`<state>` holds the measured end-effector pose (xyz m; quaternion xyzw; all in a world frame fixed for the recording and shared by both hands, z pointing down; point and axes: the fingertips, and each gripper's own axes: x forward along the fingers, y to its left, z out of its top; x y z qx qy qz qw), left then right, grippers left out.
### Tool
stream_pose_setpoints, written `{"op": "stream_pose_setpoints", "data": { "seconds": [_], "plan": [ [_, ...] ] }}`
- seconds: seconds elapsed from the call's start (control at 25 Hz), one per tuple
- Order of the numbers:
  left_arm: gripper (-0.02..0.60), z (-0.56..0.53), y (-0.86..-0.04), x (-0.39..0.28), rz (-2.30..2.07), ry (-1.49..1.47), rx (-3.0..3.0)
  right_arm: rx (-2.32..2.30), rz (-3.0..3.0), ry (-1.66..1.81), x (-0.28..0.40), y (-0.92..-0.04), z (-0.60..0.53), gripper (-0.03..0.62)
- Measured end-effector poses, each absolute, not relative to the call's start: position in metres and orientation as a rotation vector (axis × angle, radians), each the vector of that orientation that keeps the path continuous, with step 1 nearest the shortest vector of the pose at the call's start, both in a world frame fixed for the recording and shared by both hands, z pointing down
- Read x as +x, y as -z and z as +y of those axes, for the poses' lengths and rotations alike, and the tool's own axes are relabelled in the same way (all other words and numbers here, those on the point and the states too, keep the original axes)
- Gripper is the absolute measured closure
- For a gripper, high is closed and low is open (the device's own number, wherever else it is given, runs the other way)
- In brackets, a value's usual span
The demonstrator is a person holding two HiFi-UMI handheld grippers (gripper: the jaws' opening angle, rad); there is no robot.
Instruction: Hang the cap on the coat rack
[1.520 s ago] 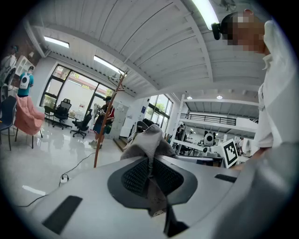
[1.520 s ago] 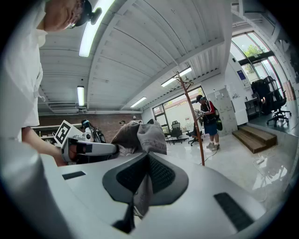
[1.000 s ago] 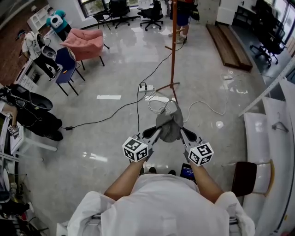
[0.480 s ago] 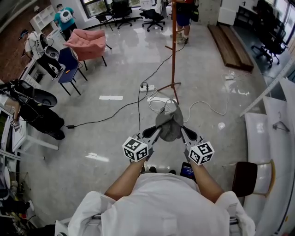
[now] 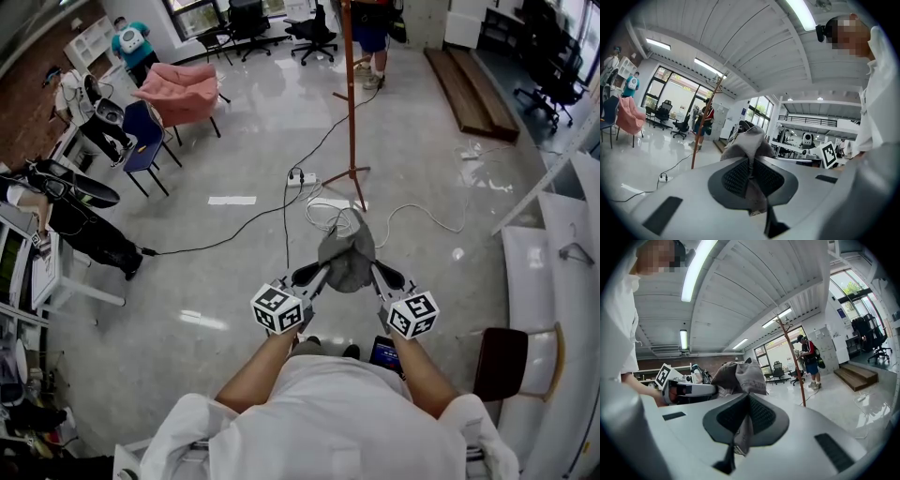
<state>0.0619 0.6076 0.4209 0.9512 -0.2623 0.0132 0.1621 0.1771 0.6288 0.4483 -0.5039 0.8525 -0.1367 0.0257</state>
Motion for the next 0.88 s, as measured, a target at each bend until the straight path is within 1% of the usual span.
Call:
{"op": "stream_pose_setpoints", "data": {
  "seconds": [0.2,0.52,0.88],
  "plan": [
    [0.538,0.609,-0.425,0.071,-0.756,-0.048,2.707,-1.561,2.628,0.449,0.185,-0.454,0.630,0.567],
    [0.540,0.577,-0.441,0.068,-0.766,-0.029,2.690,-1.576,2.631,0.462,0.182,-0.467,0.600,0.568],
    [0.538,0.507,-0.453,0.076,-0.766,-0.019,2.672,-1.594,2.635,0.494,0.192,-0.479,0.529,0.568]
  ]
}}
